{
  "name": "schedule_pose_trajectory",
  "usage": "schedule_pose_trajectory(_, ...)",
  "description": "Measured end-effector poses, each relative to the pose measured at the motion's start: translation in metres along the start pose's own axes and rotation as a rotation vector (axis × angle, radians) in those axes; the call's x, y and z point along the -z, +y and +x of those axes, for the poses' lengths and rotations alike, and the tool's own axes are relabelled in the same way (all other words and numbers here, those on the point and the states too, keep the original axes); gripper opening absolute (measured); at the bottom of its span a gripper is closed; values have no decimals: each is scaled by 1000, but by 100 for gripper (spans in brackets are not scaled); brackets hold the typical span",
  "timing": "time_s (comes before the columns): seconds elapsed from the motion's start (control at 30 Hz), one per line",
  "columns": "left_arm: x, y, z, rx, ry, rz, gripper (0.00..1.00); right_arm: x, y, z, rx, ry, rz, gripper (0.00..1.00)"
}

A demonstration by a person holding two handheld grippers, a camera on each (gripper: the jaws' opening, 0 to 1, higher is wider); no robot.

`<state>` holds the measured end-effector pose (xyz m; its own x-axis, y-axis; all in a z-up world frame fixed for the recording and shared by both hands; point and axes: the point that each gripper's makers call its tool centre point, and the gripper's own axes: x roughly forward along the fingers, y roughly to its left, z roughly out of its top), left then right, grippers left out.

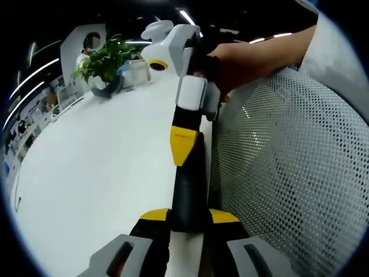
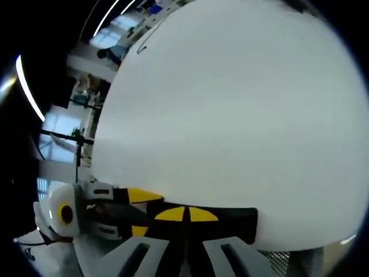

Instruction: Press the specified remote control buttons in sequence, fully releasing each button before pressing the next.

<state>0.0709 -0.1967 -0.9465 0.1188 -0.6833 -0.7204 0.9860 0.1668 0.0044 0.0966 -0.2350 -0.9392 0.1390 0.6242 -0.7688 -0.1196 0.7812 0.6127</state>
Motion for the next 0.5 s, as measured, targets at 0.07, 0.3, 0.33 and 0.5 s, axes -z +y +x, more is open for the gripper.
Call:
schedule_pose_trajectory(0.07, 0, 0, 0, 0, 0, -4, 24, 0, -1, 0, -3, 2, 12, 0)
schedule_pose_trajectory(0.3, 0, 0, 0, -2, 3, 1, 24, 0, 0, -1, -4, 1, -6, 0)
schedule_pose_trajectory(0.33, 0, 0, 0, -3, 4, 3, 24, 0, 0, -1, -3, 3, -3, 0)
schedule_pose_trajectory(0.5, 0, 0, 0, -3, 5, -1, 24, 1, -1, -4, -2, 20, 20, 0)
